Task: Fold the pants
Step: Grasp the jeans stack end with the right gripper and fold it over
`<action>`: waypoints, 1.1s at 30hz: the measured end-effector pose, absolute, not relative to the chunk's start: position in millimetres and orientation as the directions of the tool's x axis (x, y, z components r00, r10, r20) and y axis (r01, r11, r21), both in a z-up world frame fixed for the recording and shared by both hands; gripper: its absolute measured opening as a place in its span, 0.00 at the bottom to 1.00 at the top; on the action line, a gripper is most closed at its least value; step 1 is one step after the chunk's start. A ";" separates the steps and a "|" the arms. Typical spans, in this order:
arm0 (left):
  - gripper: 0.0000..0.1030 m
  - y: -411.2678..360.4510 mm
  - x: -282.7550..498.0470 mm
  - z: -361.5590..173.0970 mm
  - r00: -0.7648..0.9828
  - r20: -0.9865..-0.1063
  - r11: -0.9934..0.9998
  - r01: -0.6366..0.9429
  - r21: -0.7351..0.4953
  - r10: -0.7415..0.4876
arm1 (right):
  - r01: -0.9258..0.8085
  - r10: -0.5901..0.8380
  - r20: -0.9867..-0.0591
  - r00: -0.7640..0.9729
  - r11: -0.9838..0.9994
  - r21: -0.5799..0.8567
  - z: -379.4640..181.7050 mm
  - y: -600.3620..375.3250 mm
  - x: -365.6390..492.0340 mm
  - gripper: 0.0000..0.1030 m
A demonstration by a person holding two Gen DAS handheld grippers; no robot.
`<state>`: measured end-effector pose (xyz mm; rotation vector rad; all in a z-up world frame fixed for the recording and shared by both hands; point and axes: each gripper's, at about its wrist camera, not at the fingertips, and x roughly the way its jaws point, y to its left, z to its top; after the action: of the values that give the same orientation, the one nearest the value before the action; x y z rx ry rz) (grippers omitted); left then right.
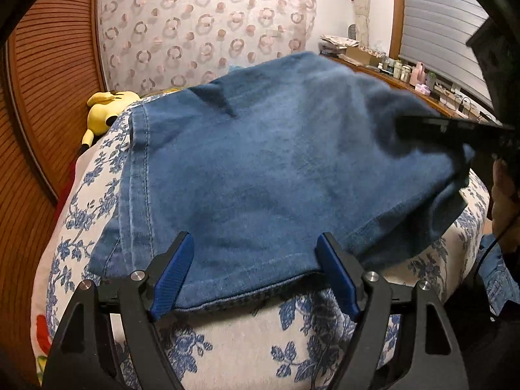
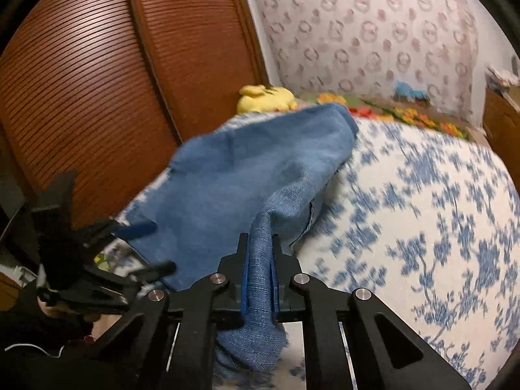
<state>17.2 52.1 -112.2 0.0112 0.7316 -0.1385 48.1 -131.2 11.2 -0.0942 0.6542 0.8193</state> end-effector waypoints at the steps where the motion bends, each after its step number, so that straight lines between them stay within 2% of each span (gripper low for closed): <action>1: 0.76 52.4 16.5 -111.2 0.735 -0.667 0.991 0.129 -0.039 -0.122 | -0.713 0.658 -0.567 0.496 0.681 0.165 14.4 -128.4 46.2 0.09; 7: 0.76 75.6 2.0 -91.4 0.763 -0.637 0.994 0.083 -0.076 -0.113 | -0.771 0.708 -0.529 0.468 0.619 0.148 33.8 -109.8 43.9 0.09; 15: 0.76 132.5 -20.4 -58.7 0.820 -0.572 0.996 -0.043 -0.077 -0.008 | -0.850 0.762 -0.520 0.386 0.513 0.119 33.5 -56.8 47.9 0.08; 23: 0.76 175.1 -32.3 -52.9 0.831 -0.551 0.987 -0.140 -0.078 0.075 | -0.890 0.771 -0.561 0.301 0.439 0.126 13.0 -9.3 69.2 0.08; 33: 0.76 185.6 -36.8 -58.2 0.823 -0.559 0.981 -0.175 -0.084 0.099 | -0.896 0.736 -0.645 0.205 0.407 0.180 -27.1 40.7 98.5 0.08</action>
<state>-36.8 185.6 -58.2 -0.1335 0.5860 0.1465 98.5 40.7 -27.1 -0.2553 0.7357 1.1543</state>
